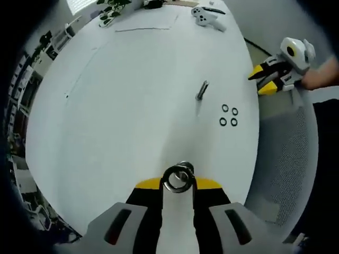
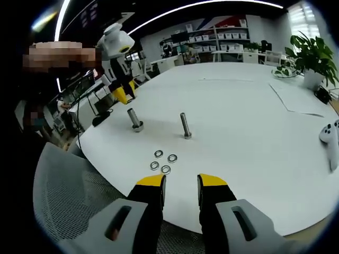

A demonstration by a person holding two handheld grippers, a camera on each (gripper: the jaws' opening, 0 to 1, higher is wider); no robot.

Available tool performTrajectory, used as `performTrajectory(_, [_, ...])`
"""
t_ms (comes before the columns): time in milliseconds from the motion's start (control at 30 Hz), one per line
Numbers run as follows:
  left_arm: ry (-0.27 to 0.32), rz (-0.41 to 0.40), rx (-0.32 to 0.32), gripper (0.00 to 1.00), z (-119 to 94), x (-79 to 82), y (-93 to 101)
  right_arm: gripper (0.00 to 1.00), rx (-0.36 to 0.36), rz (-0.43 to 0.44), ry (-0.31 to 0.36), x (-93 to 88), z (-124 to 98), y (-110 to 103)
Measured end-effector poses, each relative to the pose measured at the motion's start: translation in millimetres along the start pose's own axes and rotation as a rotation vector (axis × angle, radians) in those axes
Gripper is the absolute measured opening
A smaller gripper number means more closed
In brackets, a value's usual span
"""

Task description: Place the washer onto the threaded stud by aligning its center hole with the stud, sliding it down to the base, and recovering from edge contact or off-axis alignment until the washer reaches the visible bottom stop.

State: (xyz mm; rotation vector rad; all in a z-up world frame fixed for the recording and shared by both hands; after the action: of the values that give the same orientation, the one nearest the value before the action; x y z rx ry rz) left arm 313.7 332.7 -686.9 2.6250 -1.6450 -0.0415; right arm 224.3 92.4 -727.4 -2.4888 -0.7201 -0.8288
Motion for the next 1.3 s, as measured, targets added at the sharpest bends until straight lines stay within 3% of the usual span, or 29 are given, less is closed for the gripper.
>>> performTrajectory(333, [-0.035, 0.021, 0.001, 0.19, 13.6, -4.2, 9.8, 0.27, -0.002, 0.003, 0.009, 1.1, -1.1, -0.2])
performTrajectory(767, [-0.036, 0.031, 0.019, 0.19, 24.5, -3.3, 9.6, 0.27, -0.002, -0.001, 0.012, 1.5, -0.9, -0.1])
performTrajectory(1300, [-0.046, 0.078, 0.070, 0.19, 56.6, -3.3, 10.4, 0.27, -0.006, 0.001, -0.002, 0.0, 0.0, 0.6])
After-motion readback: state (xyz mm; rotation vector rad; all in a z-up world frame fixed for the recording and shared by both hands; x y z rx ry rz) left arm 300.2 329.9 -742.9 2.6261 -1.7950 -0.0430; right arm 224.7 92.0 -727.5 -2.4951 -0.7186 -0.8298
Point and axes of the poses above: the point that each gripper's makers call its tool centre point, and the gripper's own axes: z roughly forward along the fingers, y roughly to its right, x roughly out of its top, the point moved 3 cm from there along -z, roughly backward along the fingers, and after that the axes turned 11 degrees about -y, right-handed, at the moved point
